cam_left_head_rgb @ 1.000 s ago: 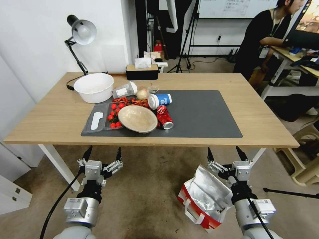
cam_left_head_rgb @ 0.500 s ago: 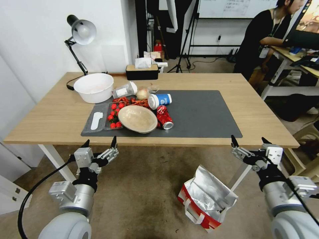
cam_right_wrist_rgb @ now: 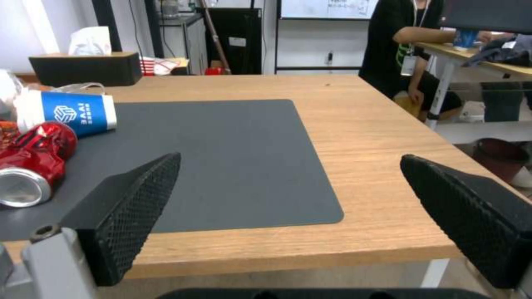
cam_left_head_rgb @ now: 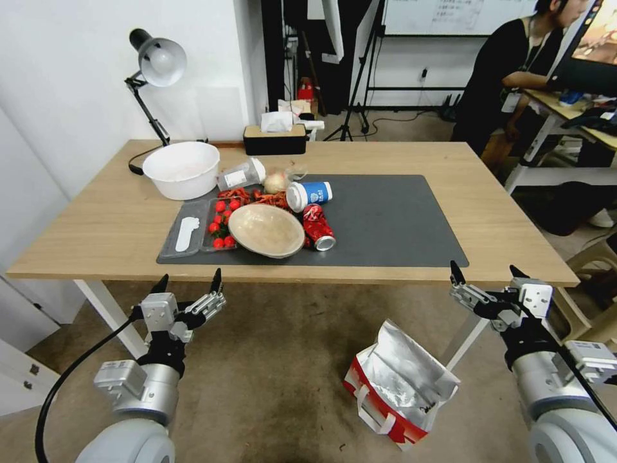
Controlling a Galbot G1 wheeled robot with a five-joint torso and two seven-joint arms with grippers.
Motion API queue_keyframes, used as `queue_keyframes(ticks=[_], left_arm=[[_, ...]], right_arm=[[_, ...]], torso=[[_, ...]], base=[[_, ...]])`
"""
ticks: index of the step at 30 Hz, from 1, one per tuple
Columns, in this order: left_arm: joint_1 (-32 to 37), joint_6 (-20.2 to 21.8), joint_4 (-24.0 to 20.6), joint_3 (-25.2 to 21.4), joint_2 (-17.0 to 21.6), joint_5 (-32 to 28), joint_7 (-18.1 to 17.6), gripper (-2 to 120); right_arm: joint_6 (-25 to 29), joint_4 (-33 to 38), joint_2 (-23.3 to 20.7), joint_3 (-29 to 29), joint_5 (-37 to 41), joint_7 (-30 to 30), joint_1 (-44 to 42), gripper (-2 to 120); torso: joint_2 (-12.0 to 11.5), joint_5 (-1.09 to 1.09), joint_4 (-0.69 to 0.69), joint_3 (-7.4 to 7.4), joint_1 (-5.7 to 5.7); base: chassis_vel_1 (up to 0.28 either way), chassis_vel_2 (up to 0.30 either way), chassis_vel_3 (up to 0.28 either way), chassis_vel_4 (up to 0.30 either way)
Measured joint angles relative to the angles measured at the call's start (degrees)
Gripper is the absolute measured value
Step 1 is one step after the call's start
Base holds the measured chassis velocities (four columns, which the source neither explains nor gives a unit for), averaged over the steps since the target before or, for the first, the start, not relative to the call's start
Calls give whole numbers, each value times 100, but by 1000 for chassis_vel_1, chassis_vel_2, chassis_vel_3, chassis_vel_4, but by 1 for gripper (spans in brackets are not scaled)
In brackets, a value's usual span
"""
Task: Pick up the food delivery bag from the floor and place it on the table.
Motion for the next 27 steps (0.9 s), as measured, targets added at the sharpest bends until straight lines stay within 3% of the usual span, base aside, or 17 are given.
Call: queue_keyframes(ticks=[18, 27], left_arm=[[124, -431, 147, -71, 20, -49, 158, 100], [152, -603, 220, -56, 2, 33, 169, 100]], right_arm=[[124, 5, -4, -22, -32, 15, -78, 100], [213, -20, -2, -29, -54, 23, -115, 100]], torso=[[-14, 0, 0, -8, -7], [-303, 0, 0, -168, -135]], base=[[0, 0, 0, 0], [0, 0, 0, 0]])
